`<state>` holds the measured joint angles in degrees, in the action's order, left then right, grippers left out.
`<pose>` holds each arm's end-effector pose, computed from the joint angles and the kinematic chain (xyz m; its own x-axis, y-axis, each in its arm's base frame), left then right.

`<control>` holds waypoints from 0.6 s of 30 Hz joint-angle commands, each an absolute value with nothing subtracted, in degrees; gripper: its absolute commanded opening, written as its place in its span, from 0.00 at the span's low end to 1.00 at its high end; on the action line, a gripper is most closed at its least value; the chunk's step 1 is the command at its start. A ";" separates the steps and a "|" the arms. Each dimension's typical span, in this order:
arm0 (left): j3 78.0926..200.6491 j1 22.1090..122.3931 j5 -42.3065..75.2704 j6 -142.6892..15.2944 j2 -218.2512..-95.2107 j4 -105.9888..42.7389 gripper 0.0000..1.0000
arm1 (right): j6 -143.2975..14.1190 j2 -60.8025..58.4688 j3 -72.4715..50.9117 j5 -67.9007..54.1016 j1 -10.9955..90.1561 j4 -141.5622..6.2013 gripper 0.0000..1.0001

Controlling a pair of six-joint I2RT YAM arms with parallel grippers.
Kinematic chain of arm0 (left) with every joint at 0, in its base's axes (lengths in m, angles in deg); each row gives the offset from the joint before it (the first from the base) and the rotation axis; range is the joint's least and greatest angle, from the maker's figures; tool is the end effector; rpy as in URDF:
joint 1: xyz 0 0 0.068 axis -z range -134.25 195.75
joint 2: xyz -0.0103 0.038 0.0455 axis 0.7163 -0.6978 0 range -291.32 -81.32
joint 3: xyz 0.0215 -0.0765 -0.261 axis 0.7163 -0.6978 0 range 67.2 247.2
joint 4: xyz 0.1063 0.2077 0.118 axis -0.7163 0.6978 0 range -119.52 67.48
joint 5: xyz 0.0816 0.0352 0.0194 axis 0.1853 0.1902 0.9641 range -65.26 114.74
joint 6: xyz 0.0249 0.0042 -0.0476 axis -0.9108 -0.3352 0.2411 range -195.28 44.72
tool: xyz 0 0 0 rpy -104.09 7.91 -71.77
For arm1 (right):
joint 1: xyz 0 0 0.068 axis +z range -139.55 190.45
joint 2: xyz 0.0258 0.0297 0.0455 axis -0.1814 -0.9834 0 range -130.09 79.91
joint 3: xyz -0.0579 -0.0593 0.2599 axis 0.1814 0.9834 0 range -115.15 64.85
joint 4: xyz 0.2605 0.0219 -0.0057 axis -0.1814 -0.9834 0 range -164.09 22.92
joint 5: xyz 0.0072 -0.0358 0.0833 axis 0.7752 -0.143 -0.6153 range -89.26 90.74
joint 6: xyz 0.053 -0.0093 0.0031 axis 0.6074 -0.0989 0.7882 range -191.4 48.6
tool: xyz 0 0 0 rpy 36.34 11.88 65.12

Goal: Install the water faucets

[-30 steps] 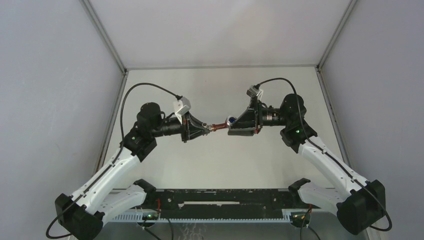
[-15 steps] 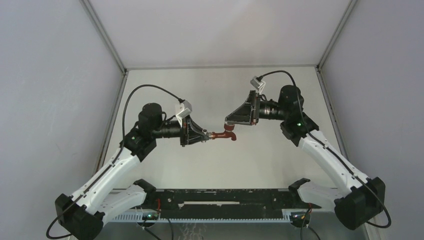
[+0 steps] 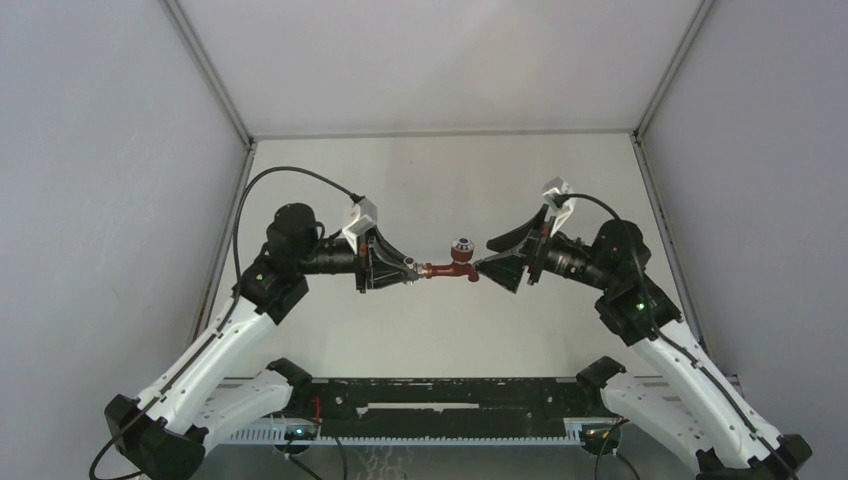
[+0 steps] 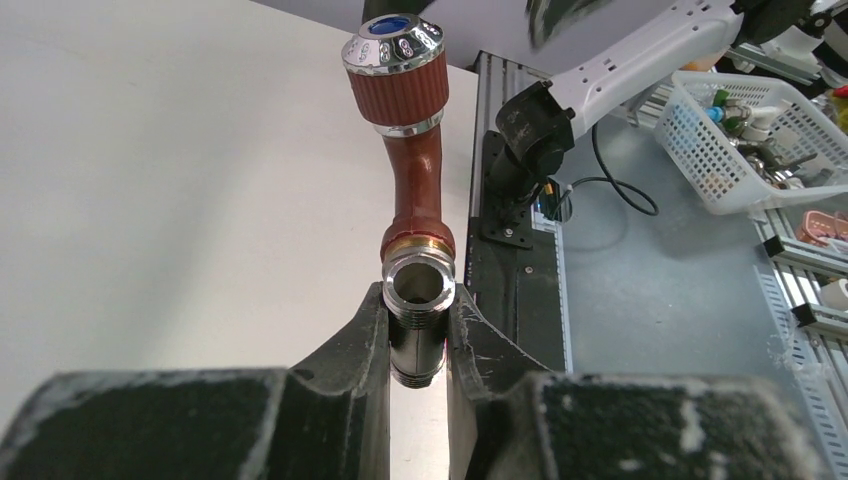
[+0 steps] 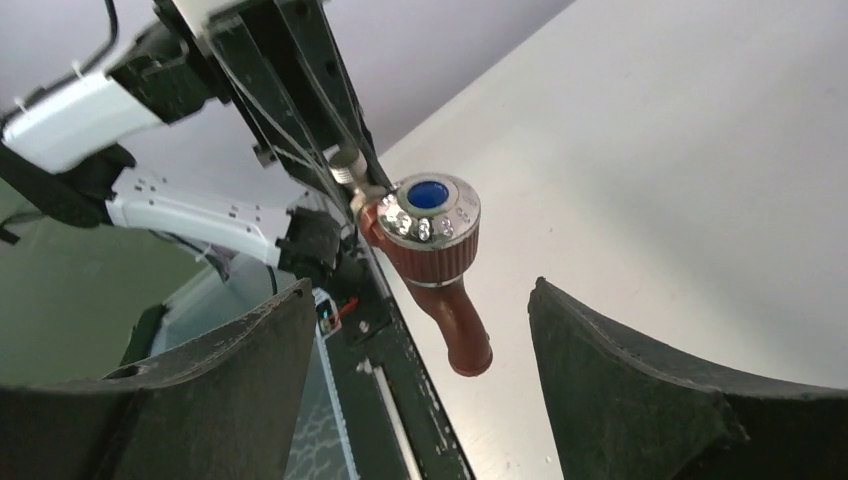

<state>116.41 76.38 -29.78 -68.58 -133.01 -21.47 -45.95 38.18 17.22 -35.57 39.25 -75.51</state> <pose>0.1546 -0.1252 0.3528 -0.2709 0.0817 -0.9591 0.9596 0.1018 -0.2624 0.1328 0.0970 0.3697 -0.4245 0.1619 -0.8908 -0.8020 0.3893 0.4529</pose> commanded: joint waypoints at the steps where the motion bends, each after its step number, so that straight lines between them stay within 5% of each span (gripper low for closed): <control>1: 120.47 76.50 -31.91 -66.66 -132.08 -25.76 0.00 | -50.07 34.60 18.45 -35.89 43.49 -71.17 0.85; 8: 119.67 76.50 -32.55 -65.43 -131.44 -28.12 0.00 | -43.48 28.54 18.69 -41.63 43.80 -63.93 0.77; 14: 118.59 76.51 -32.32 -68.45 -130.47 -26.58 0.00 | -26.32 22.51 18.58 -56.30 37.46 -55.92 0.25; 18: 119.45 76.51 -30.53 -73.12 -130.68 -21.48 0.00 | -12.61 17.48 17.17 -63.84 34.60 -56.23 0.05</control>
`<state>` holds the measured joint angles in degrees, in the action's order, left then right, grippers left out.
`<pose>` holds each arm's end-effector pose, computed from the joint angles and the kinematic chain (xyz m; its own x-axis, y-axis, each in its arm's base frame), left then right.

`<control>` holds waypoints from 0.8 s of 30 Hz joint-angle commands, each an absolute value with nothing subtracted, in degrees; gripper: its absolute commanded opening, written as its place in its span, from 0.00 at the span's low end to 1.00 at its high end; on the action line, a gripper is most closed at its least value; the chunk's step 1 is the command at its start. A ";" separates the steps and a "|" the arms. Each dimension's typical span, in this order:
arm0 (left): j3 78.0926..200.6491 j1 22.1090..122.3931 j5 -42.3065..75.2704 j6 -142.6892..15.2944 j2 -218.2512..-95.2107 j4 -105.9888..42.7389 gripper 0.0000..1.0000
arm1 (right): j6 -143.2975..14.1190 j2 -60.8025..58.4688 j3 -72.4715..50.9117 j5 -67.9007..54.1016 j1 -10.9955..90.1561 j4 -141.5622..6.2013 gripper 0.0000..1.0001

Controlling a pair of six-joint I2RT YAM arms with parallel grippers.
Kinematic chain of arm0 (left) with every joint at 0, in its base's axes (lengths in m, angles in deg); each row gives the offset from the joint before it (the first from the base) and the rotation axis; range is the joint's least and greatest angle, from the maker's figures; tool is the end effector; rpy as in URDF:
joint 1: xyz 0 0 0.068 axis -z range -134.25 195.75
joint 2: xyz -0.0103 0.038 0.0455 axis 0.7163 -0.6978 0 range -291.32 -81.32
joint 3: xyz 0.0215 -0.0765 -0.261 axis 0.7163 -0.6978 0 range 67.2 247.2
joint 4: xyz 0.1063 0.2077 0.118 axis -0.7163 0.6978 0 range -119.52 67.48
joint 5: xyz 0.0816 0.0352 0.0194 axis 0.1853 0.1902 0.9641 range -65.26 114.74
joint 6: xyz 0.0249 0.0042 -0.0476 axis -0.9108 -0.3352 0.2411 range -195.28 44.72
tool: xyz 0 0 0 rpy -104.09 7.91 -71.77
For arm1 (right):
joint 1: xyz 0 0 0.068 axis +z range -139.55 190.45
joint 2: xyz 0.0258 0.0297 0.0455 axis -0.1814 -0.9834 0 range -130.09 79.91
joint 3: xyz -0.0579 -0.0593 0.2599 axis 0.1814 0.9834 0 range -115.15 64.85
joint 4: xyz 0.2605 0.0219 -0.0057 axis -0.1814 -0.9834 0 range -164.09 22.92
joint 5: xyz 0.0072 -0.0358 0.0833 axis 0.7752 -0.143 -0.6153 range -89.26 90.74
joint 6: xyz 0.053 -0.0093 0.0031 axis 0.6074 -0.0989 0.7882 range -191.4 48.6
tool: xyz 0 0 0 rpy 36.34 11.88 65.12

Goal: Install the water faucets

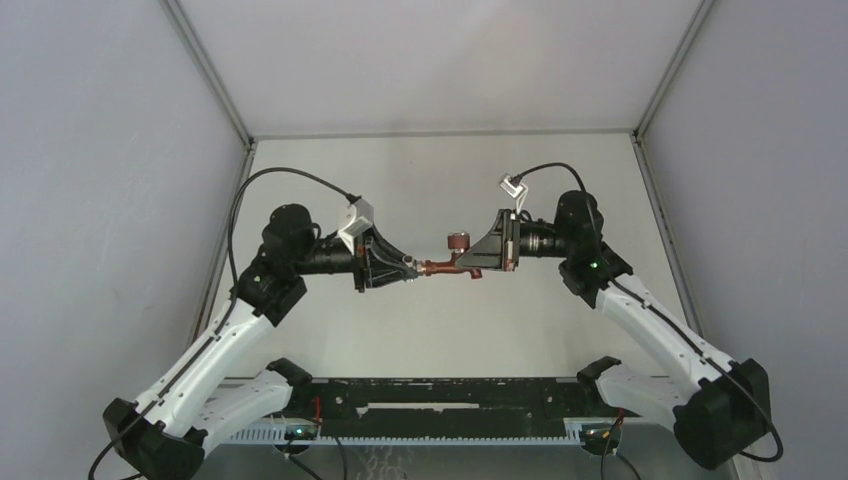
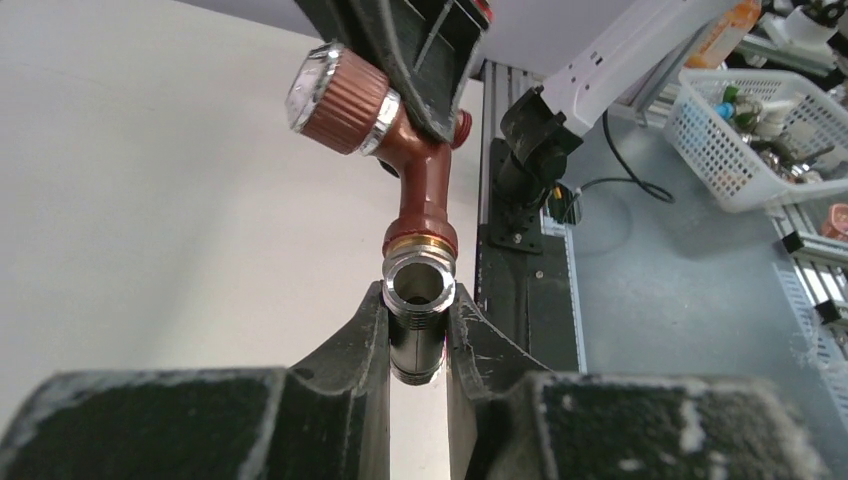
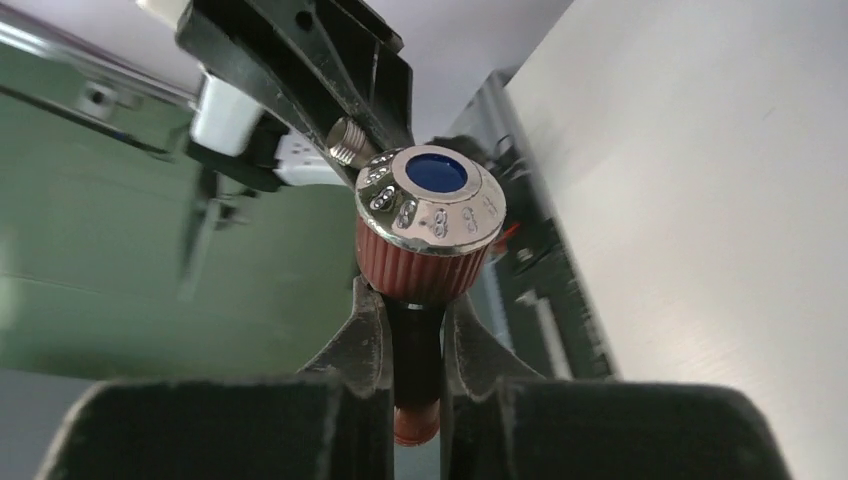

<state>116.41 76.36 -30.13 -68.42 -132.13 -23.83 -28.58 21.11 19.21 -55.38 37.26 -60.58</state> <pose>0.1517 -0.1236 0.3593 -0.2267 0.0542 -0.9725 0.9711 0.0893 -0.2214 0.1909 0.1295 0.3312 -0.7471 0.0471 -0.6631 -0.6539 0.1276 0.7457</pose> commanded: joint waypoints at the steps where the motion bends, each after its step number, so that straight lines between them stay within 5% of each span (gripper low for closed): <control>1: 119.74 76.58 -29.88 -74.03 -130.79 -19.86 0.00 | -7.51 16.21 17.13 -64.95 34.25 -56.36 0.04; 4: 120.33 76.60 -28.88 -75.18 -131.00 -17.84 0.00 | -1.40 15.11 17.61 -65.29 34.90 -57.64 0.15; 6: 120.64 76.59 -28.01 -76.89 -130.83 -16.99 0.00 | -0.98 16.47 17.68 -64.74 34.92 -57.49 0.39; 9: 121.46 76.57 -26.73 -77.96 -130.34 -14.99 0.00 | -13.74 21.64 15.16 -59.37 33.79 -65.22 0.95; 10: 121.60 76.60 -26.90 -77.84 -130.17 -14.80 0.00 | -19.83 23.11 13.91 -55.93 33.22 -73.78 0.99; 17: 124.47 76.00 -29.40 -70.10 -130.84 -15.43 0.00 | -41.94 32.35 13.79 -41.12 31.21 -81.81 1.00; 24: 127.68 71.31 -39.97 -53.63 -138.06 -19.78 0.00 | -64.61 50.56 32.22 -28.45 41.94 -56.44 1.00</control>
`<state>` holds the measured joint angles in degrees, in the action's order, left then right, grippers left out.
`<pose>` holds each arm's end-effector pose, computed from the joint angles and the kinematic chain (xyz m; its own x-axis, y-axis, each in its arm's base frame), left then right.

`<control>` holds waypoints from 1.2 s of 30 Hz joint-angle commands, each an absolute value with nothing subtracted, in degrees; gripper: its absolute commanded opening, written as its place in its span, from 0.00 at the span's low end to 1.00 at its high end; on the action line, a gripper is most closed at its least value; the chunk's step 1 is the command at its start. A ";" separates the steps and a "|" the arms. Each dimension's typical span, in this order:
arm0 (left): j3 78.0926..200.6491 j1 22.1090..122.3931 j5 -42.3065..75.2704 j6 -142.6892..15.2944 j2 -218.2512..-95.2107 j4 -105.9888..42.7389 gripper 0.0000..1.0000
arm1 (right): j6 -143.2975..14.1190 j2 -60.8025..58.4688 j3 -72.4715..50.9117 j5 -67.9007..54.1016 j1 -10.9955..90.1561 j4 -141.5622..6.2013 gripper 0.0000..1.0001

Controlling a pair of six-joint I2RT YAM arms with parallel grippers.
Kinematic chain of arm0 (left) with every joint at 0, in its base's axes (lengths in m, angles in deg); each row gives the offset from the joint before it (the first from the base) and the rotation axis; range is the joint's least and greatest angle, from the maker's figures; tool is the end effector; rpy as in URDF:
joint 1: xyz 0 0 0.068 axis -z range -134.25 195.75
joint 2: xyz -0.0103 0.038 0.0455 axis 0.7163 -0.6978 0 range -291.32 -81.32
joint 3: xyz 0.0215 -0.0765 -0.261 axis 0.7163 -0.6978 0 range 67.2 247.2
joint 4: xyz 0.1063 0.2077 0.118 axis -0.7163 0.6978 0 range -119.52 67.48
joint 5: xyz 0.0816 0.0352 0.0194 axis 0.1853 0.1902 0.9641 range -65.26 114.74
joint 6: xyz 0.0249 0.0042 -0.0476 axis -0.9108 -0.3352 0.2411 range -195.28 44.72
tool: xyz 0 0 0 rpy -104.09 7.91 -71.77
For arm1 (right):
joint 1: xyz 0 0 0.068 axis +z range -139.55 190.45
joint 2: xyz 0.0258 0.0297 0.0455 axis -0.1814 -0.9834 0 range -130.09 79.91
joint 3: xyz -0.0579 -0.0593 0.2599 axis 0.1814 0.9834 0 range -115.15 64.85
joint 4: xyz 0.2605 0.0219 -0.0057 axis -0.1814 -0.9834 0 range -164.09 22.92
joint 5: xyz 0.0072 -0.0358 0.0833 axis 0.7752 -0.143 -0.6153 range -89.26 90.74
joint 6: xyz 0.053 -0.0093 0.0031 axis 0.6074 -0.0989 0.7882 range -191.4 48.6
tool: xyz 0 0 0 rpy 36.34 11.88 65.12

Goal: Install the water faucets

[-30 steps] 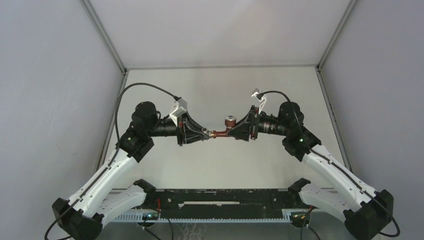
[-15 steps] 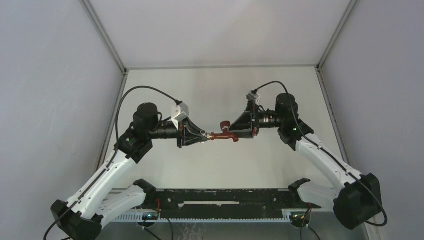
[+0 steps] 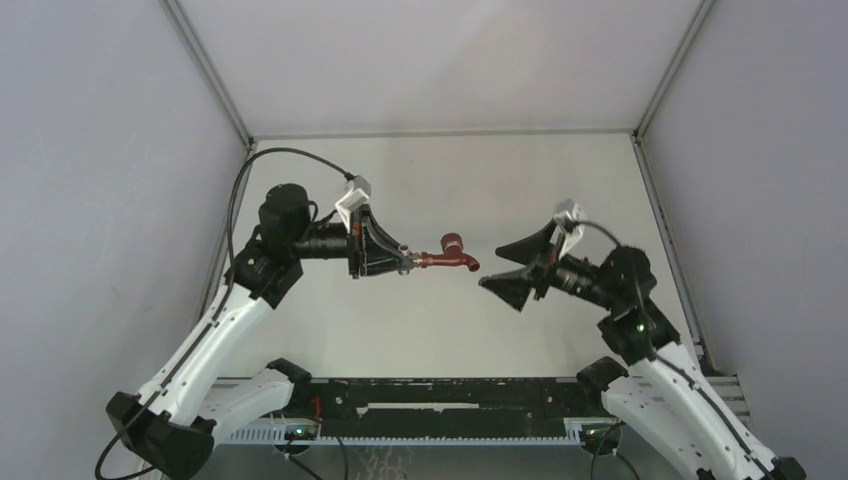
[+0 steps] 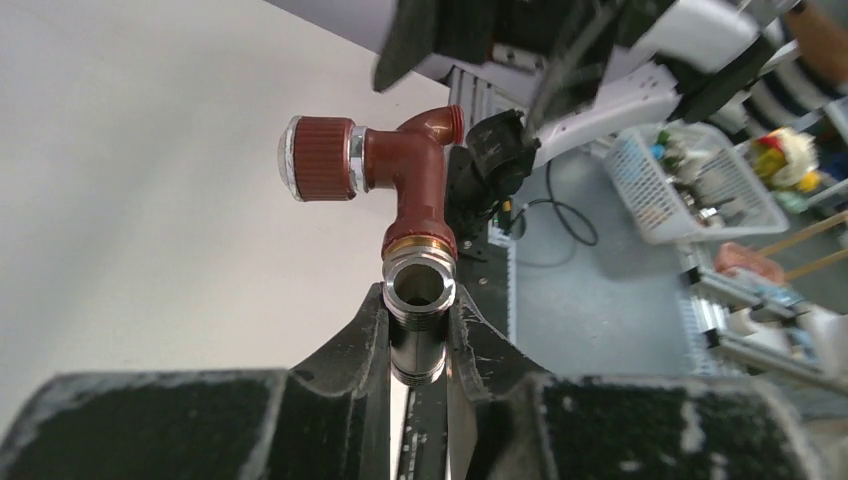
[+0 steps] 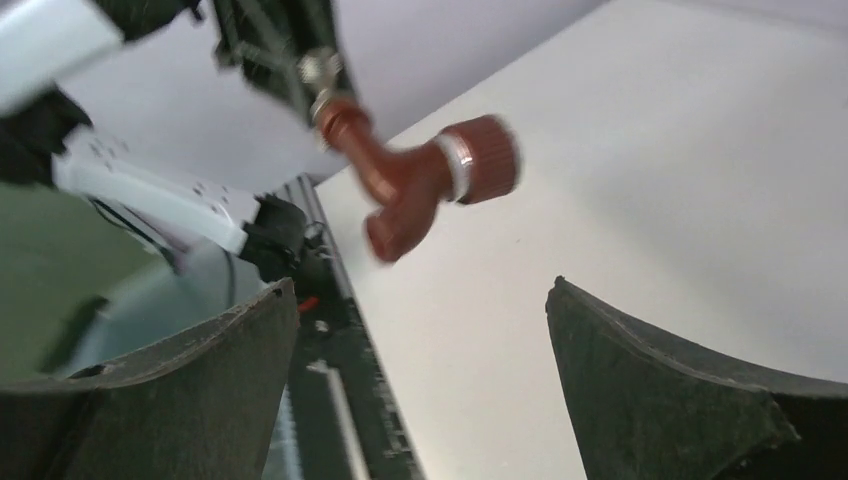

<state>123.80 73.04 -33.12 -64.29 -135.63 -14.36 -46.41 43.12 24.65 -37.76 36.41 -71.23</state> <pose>0.1630 -0.1180 0.3770 -0.3805 0.0822 -0.9211 0.9219 0.1121 -0.3709 0.1265 0.0862 0.3449 -0.3917 0.1771 -0.9029 -0.8129 0.3931 0.4297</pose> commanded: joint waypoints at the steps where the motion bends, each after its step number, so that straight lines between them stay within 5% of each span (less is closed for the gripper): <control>1: 127.67 71.11 -40.47 -52.14 -138.47 -20.61 0.00 | -68.87 52.25 34.00 -27.99 43.71 -54.74 1.00; 6: 128.43 70.89 -44.71 -44.76 -141.39 -23.53 0.00 | -81.51 52.44 36.55 -26.03 50.27 -54.03 1.00; 16: 128.50 70.91 -44.48 -43.85 -141.10 -23.56 0.00 | -82.25 40.37 34.25 -29.05 53.96 -43.54 0.97; 25: 128.23 70.89 -44.31 -46.91 -140.68 -21.03 0.00 | -75.56 36.85 33.83 -30.31 54.07 -39.35 0.59; 30: 128.32 70.89 -43.13 -49.80 -140.24 -19.39 0.00 | -68.56 37.37 33.83 -32.88 53.33 -37.88 0.46; 36: 126.68 71.78 -36.91 -59.16 -137.67 -15.99 0.00 | -49.30 37.85 28.98 -32.93 50.58 -43.49 0.46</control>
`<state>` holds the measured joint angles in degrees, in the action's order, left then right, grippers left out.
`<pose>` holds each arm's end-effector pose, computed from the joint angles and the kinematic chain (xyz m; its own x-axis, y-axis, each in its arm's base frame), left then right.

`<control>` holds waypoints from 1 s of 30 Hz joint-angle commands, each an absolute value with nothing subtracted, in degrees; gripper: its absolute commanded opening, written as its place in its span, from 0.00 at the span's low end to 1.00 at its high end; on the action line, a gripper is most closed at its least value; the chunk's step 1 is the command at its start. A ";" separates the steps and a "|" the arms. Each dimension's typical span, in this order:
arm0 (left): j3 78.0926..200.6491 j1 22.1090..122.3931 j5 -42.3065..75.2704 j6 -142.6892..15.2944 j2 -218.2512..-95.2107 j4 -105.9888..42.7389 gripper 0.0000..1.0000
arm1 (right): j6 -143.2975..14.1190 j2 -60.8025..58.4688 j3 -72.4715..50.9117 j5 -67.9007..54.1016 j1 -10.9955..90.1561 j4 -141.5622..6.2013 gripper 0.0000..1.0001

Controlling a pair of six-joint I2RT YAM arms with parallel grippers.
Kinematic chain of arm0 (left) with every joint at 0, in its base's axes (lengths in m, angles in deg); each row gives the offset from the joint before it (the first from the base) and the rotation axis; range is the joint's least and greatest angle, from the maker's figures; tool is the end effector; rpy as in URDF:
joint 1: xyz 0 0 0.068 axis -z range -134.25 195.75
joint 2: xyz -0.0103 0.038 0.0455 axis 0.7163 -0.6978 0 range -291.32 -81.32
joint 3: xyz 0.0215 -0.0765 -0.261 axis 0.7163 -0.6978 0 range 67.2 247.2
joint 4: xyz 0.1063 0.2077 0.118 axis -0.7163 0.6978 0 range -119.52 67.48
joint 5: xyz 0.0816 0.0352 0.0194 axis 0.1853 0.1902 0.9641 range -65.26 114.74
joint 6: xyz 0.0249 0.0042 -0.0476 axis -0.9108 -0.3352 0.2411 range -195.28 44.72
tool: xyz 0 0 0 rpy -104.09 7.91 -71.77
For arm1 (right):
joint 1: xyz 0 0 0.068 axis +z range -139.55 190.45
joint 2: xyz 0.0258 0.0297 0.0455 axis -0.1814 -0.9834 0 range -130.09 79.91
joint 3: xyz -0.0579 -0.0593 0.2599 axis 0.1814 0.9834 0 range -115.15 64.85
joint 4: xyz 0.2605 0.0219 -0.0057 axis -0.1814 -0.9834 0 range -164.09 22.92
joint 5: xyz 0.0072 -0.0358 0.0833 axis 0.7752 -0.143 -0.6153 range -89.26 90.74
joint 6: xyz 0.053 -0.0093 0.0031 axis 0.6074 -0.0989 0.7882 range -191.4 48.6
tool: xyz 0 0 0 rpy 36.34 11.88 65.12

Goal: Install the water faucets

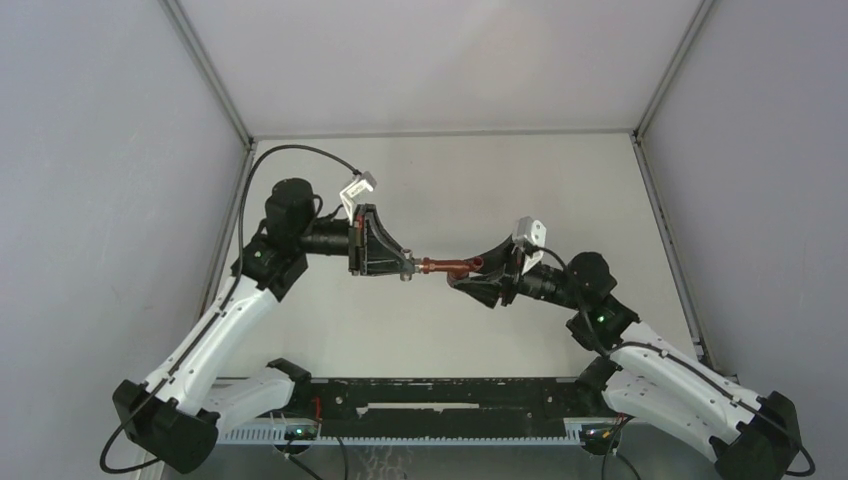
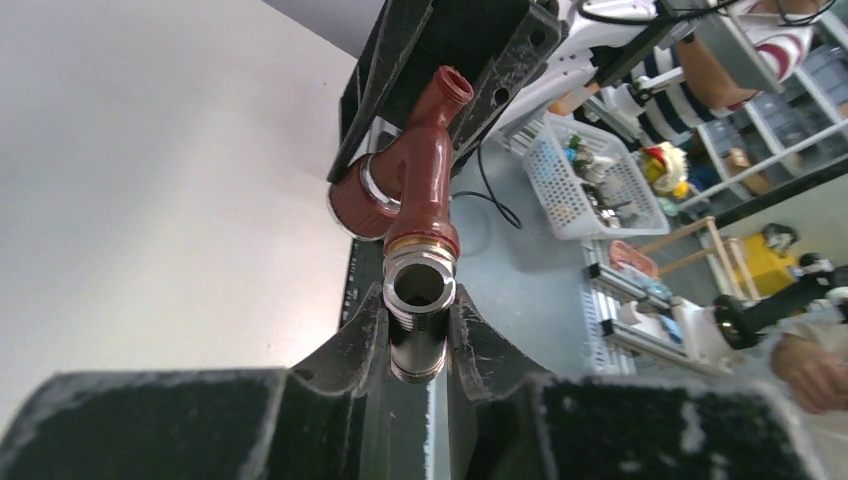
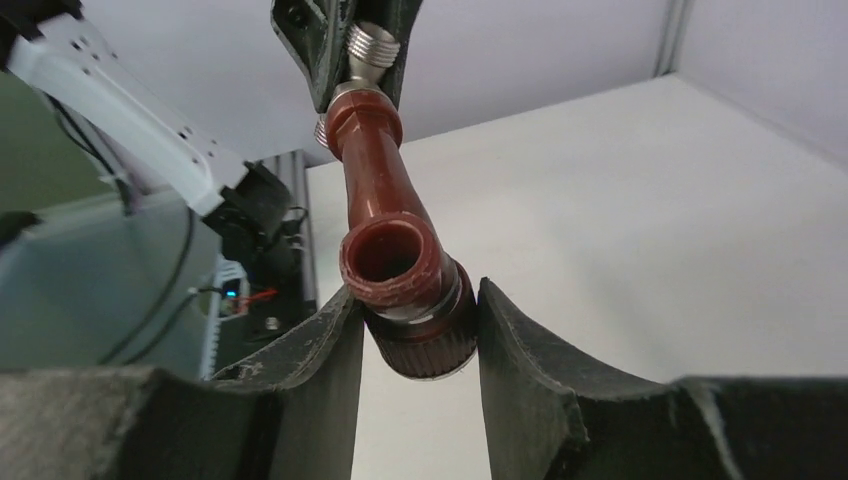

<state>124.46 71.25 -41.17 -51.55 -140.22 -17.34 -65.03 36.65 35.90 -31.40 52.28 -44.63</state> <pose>0.1812 -0.1224 0.3714 -0.5900 0.0993 -0.8013 0.8066 0.0293 -0.5903 0.1239 0.1362 0.3068 -0.0013 0.1250 -0.9922 -0.9629 0.2674 0.0350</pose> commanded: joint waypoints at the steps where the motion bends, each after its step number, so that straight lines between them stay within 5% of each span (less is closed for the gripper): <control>1: 126.11 71.99 -36.35 -60.69 -136.92 -15.99 0.00 | -45.06 37.47 27.55 -34.13 49.41 -45.06 0.45; 6: 124.32 72.72 -32.99 -65.95 -135.18 -16.16 0.00 | -22.83 32.22 20.43 -46.42 40.67 -51.43 0.30; 13: 122.00 73.15 -26.06 -69.19 -135.02 -17.19 0.00 | -0.16 22.08 16.96 -63.88 35.60 -50.72 0.23; 17: 121.48 73.48 -25.44 -67.57 -135.13 -18.78 0.00 | -2.04 22.51 16.35 -63.17 36.74 -51.82 0.35; 22: 121.08 73.61 -24.72 -66.68 -134.87 -19.76 0.00 | -5.53 22.49 14.63 -62.40 37.23 -56.02 0.70; 30: 121.07 73.61 -26.66 -65.80 -135.11 -21.25 0.00 | -11.15 21.60 13.70 -60.18 37.93 -61.78 0.79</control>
<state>122.27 73.43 -25.47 -66.52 -135.32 -16.96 -7.70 21.20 16.04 -61.12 37.13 -59.21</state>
